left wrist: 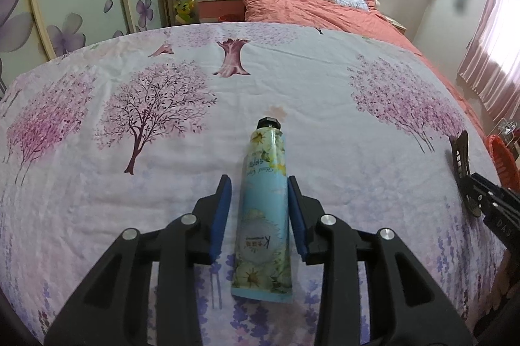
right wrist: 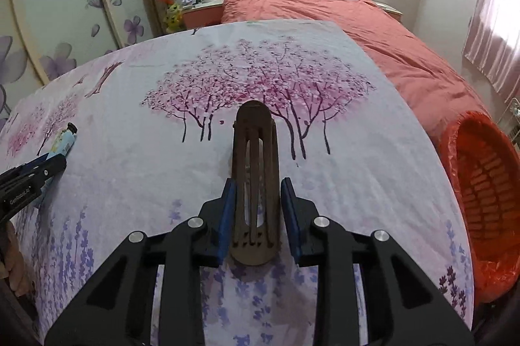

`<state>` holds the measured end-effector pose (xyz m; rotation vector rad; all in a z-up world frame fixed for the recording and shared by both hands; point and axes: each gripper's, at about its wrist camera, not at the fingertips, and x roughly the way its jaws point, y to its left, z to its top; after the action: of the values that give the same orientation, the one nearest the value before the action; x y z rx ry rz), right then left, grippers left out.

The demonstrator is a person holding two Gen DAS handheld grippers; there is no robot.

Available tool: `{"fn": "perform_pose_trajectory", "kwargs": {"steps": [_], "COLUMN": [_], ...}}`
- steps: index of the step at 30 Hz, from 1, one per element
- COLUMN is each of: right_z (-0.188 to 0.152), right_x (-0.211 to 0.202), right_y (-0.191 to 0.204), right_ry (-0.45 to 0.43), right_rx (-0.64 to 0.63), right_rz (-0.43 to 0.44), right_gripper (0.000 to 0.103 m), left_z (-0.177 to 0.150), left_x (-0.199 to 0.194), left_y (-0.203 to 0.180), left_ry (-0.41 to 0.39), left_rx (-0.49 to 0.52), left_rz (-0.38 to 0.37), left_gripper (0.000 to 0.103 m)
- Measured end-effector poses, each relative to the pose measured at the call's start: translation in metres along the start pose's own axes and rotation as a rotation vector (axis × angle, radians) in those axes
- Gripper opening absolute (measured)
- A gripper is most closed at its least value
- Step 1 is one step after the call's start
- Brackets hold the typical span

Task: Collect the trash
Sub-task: 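Grasp the brown hair clip with the right tool and lift it, then carry the cream tube and hair clip over the orange basket with both tools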

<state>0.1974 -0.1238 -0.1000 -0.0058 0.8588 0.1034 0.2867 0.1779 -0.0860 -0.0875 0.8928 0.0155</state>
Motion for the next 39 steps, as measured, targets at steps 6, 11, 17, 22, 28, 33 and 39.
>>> {"fn": "perform_pose_trajectory", "kwargs": {"steps": [6,11,17,22,28,33,39], "right_z": [0.001,0.003,0.013,0.016,0.016,0.019,0.018], "right_x": [0.001,0.004,0.013,0.016,0.017,0.020,0.019], "right_y": [0.002,-0.009,-0.009,-0.011,-0.011,-0.002,-0.009], "right_ry": [-0.001,0.004,0.003,0.002,0.001,0.012,0.006], "right_rx": [-0.004,0.046,0.074,0.085,0.083,0.047,0.064], "right_rz": [-0.027,0.005,-0.005,0.006,-0.001,-0.045,-0.033], "right_gripper": [0.036,0.041,0.042,0.043,0.043,0.044,0.033], "left_z": [0.000,0.000,0.010,0.016,0.017,0.018,0.017], "left_x": [-0.001,-0.001,0.007,0.013,0.014,0.015,0.014], "left_y": [0.006,0.002,-0.006,-0.007,-0.008,-0.012,-0.013], "left_ry": [-0.005,-0.001,0.009,0.002,-0.001,0.002,-0.004], "left_rx": [-0.028,0.002,0.023,0.003,0.001,0.015,0.012], "left_rz": [-0.027,-0.009,0.029,0.033,0.018,0.027,0.018], "left_gripper": [0.035,0.040,0.041,0.039,0.038,0.039,0.027]}}
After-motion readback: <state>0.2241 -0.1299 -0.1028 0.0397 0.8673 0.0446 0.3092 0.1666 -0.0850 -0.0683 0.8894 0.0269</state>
